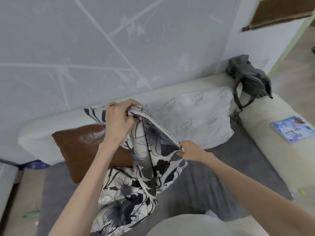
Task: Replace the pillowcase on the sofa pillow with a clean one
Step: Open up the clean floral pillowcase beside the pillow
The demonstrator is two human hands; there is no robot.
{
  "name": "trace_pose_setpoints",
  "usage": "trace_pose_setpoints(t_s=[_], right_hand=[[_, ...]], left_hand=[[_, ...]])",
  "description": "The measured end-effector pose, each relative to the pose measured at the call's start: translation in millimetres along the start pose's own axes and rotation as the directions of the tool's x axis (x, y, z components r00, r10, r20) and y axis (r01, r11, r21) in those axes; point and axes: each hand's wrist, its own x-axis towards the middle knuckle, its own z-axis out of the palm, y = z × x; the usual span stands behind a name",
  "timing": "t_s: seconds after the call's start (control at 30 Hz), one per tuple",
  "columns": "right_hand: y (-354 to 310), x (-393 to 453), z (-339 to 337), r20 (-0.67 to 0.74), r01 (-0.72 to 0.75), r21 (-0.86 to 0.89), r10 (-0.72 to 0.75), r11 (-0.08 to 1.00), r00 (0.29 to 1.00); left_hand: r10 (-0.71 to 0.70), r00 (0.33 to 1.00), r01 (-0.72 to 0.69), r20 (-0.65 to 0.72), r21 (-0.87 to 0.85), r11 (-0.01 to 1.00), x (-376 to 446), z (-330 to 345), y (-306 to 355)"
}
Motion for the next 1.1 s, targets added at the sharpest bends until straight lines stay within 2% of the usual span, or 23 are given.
trace_pose_setpoints(t_s=[0.1, 0.2, 0.23, 0.27, 0.3, 0.33, 0.37, 0.4, 0.43, 0.5, 0.57, 0.63, 0.73, 0.8, 0.93, 1.0, 1.1], right_hand=[[15, 6, 3, -0.105, -0.081, 0.087, 0.090, 0.993, 0.990], [11, 7, -28, -0.292, -0.021, 0.088, 0.046, 0.996, 0.955], [5, 6, -39, -0.341, 0.021, 0.060, 0.001, 0.998, 0.940], [-6, 6, -50, -0.380, 0.070, 0.019, -0.058, 0.997, 0.923], [-20, 5, -59, -0.411, 0.126, -0.026, -0.126, 0.992, 0.903], [-34, 3, -67, -0.440, 0.185, -0.073, -0.198, 0.980, 0.876], [-49, 0, -73, -0.459, 0.253, -0.133, -0.286, 0.958, 0.841], [-62, -3, -79, -0.457, 0.319, -0.208, -0.380, 0.925, 0.804], [-70, -8, -83, -0.441, 0.374, -0.282, -0.466, 0.883, 0.767], [-75, -16, -92, -0.386, 0.432, -0.356, -0.551, 0.829, 0.740], [-64, -20, -100, -0.312, 0.388, -0.388, -0.515, 0.836, 0.799], [-40, -23, -111, -0.278, 0.268, -0.445, -0.416, 0.855, 0.866], [9, -31, -131, -0.338, 0.083, -0.462, -0.262, 0.883, 0.904], [33, -37, -137, -0.382, 0.016, -0.412, -0.189, 0.911, 0.905], [34, -47, -138, -0.538, 0.107, -0.058, -0.121, 0.993, 0.834], [24, -49, -140, -0.568, 0.190, -0.013, -0.163, 0.982, 0.807], [7, -47, -149, -0.578, 0.261, -0.033, -0.232, 0.965, 0.783]], left_hand=[[-0.014, 1.000, 0.015, -0.015, 0.072, 0.997, 8, -3, 4], [-0.159, 0.984, 0.175, -0.075, 0.329, 0.928, 6, -8, -26], [-0.190, 0.981, 0.189, -0.042, 0.422, 0.886, 2, -6, -33], [-0.181, 0.982, 0.130, 0.061, 0.480, 0.868, -2, 0, -33], [-0.148, 0.965, 0.028, 0.216, 0.477, 0.878, -7, 14, -27], [-0.113, 0.918, -0.060, 0.379, 0.418, 0.906, -12, 31, -14], [-0.091, 0.857, -0.105, 0.507, 0.345, 0.933, -18, 51, 2], [-0.090, 0.812, -0.113, 0.576, 0.307, 0.945, -24, 71, 16], [-0.100, 0.820, -0.080, 0.564, 0.286, 0.955, -28, 86, 26], [-0.147, 0.902, 0.047, 0.406, 0.246, 0.968, -32, 102, 33], [-0.165, 0.915, 0.088, 0.368, 0.218, 0.972, -39, 106, 27], [-0.233, 0.916, 0.197, 0.326, 0.142, 0.970, -48, 104, 20], [-0.336, 0.925, 0.334, 0.176, 0.038, 0.942, -55, 97, 9], [-0.358, 0.918, 0.360, 0.170, 0.020, 0.933, -57, 95, 1], [-0.360, 0.870, 0.340, 0.337, 0.120, 0.933, -56, 103, 10], [-0.344, 0.843, 0.316, 0.414, 0.137, 0.939, -56, 107, 21], [-0.270, 0.851, 0.324, 0.450, -0.046, 0.945, -47, 114, 56]])
